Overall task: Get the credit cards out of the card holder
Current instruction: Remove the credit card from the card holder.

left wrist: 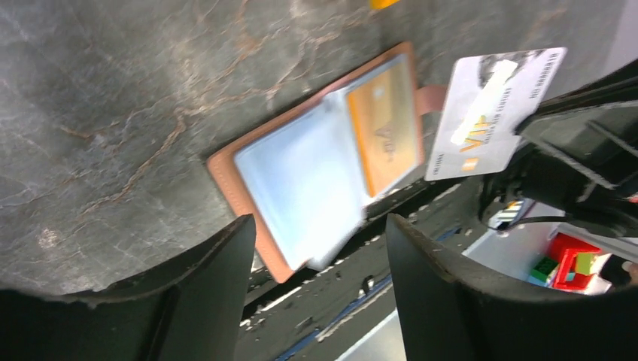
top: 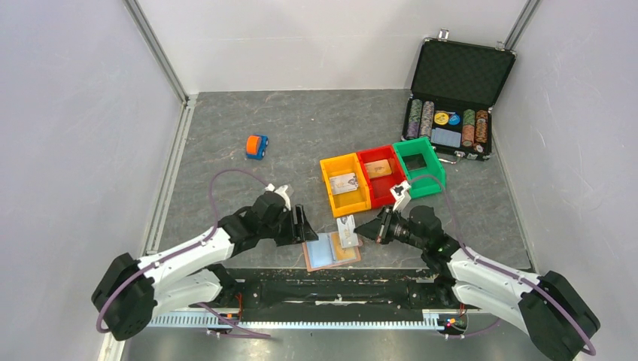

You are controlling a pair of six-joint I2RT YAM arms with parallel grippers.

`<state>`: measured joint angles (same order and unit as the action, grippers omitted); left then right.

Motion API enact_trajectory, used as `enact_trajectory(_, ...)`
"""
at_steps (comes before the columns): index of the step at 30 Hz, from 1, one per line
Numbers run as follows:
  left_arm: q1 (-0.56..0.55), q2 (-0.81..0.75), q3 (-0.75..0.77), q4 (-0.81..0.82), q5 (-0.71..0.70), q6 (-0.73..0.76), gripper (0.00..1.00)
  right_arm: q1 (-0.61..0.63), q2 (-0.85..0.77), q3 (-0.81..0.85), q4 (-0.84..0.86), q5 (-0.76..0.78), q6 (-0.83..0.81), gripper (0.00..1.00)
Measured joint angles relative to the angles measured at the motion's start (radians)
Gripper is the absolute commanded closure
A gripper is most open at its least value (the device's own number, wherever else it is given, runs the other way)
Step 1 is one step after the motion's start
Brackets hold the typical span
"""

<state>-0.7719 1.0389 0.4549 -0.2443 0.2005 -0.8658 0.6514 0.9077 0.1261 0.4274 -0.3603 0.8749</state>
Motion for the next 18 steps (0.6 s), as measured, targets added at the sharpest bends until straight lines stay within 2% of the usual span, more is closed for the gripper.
enact_trajectory(9,0.000,-0.074,0.064,0.008,0.019,0.000,0.22,0.000,-0.037,-0.010,0.161,0.002,0.101,1.00)
enact_trajectory(18,0.000,-0.034,0.058,0.282,0.171,-0.043,0.22,0.014,-0.037,-0.091,0.434,0.012,0.250,1.00)
